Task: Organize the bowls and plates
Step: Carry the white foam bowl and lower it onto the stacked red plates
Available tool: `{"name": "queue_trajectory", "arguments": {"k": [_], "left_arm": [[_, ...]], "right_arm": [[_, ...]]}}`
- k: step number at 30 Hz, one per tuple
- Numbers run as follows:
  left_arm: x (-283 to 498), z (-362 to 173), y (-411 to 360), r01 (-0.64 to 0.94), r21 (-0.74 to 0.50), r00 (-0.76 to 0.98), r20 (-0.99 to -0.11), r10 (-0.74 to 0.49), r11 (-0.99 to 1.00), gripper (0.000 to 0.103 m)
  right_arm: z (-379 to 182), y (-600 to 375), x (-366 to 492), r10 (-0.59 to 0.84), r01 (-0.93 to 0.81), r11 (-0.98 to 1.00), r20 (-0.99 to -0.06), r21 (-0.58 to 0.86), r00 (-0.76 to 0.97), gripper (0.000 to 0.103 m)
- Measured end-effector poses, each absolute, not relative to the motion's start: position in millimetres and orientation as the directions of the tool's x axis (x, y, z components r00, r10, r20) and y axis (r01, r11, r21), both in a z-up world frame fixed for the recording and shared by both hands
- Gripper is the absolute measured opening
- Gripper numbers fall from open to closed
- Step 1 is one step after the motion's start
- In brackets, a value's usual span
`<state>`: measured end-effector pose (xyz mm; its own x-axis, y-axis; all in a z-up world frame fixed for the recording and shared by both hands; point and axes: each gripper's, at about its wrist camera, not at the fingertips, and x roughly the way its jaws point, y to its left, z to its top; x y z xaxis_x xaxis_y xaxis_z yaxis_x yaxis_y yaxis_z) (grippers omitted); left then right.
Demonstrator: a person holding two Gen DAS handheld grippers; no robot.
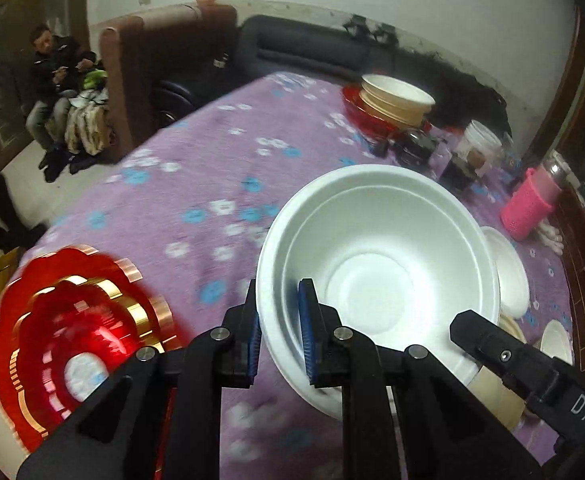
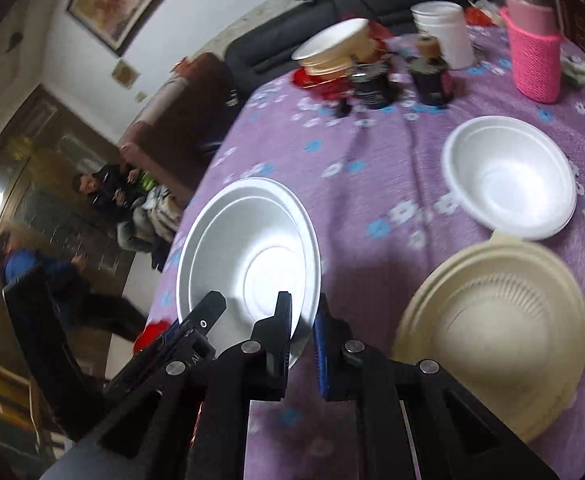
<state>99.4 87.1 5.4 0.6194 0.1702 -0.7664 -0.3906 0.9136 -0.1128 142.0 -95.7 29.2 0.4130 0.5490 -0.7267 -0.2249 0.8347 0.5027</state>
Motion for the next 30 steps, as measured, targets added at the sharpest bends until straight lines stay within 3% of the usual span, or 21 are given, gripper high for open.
{"name": "queue_trajectory", "arguments": {"k": [15,30], "left_arm": [[-7.5,6.0,165.8,-0.522,-0.121,0.622,-0.732,0.279,0.844,0.015],[-26.0,-21.3,205.1,-0.604,-0.091,0.542,-0.776,0.323,0.792,0.015]], "right_arm": [[29.6,-4.5,50.6,0.637,-0.406,0.762,-0.699,0.505,0.326,0.010],[-2.0,55.0,28.8,0.636,-0.470,0.732,-0.741,0.493,0.215,0.010]]}}
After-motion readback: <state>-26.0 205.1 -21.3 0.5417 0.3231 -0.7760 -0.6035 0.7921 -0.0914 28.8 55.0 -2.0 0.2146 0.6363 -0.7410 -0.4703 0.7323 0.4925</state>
